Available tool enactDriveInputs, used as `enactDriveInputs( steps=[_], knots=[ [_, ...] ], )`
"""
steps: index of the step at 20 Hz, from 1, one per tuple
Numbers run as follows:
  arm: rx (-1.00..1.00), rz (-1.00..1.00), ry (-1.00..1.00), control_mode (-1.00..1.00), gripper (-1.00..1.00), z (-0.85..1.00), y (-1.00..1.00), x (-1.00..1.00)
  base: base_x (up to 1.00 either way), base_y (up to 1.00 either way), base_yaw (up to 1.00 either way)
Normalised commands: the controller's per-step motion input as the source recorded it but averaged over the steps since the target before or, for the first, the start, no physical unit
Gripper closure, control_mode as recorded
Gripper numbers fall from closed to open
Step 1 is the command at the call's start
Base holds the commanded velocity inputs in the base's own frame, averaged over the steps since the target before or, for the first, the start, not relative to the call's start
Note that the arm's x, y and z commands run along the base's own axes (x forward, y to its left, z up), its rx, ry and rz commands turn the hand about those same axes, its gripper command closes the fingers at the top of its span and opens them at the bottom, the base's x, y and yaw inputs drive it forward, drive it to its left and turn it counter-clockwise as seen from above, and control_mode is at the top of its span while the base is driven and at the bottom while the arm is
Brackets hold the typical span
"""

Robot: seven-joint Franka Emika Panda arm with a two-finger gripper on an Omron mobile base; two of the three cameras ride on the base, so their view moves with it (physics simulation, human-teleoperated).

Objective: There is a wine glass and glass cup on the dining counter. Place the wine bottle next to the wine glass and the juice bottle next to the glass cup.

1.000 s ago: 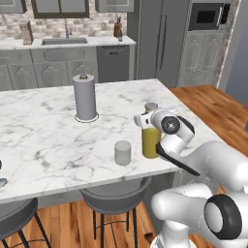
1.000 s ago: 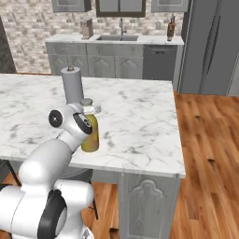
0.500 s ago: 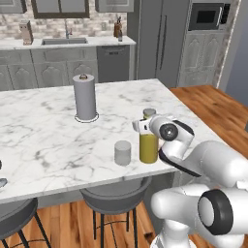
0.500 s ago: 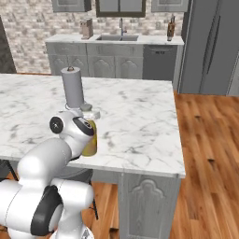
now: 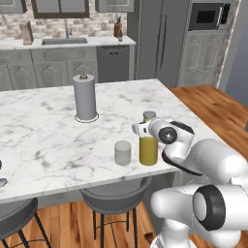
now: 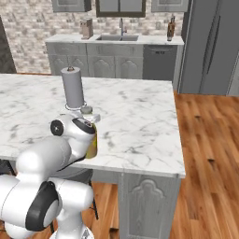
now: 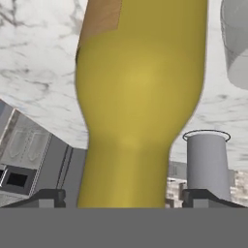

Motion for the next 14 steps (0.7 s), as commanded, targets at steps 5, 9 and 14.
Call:
enactDriveInputs(
  steps=[5,9,14],
  knots=[
    [0.0,0.0,-0.09,-1.0,1.0,-0.22,0.0,0.13,0.0,0.0,0.0],
    [0.0,0.0,-0.07,-1.0,1.0,-0.22,0.0,0.01,0.0,0.0,0.0],
    [0.0,0.01,-0.02,-1.0,1.0,-0.39,0.0,0.0,0.0,0.0,0.0]
  ],
)
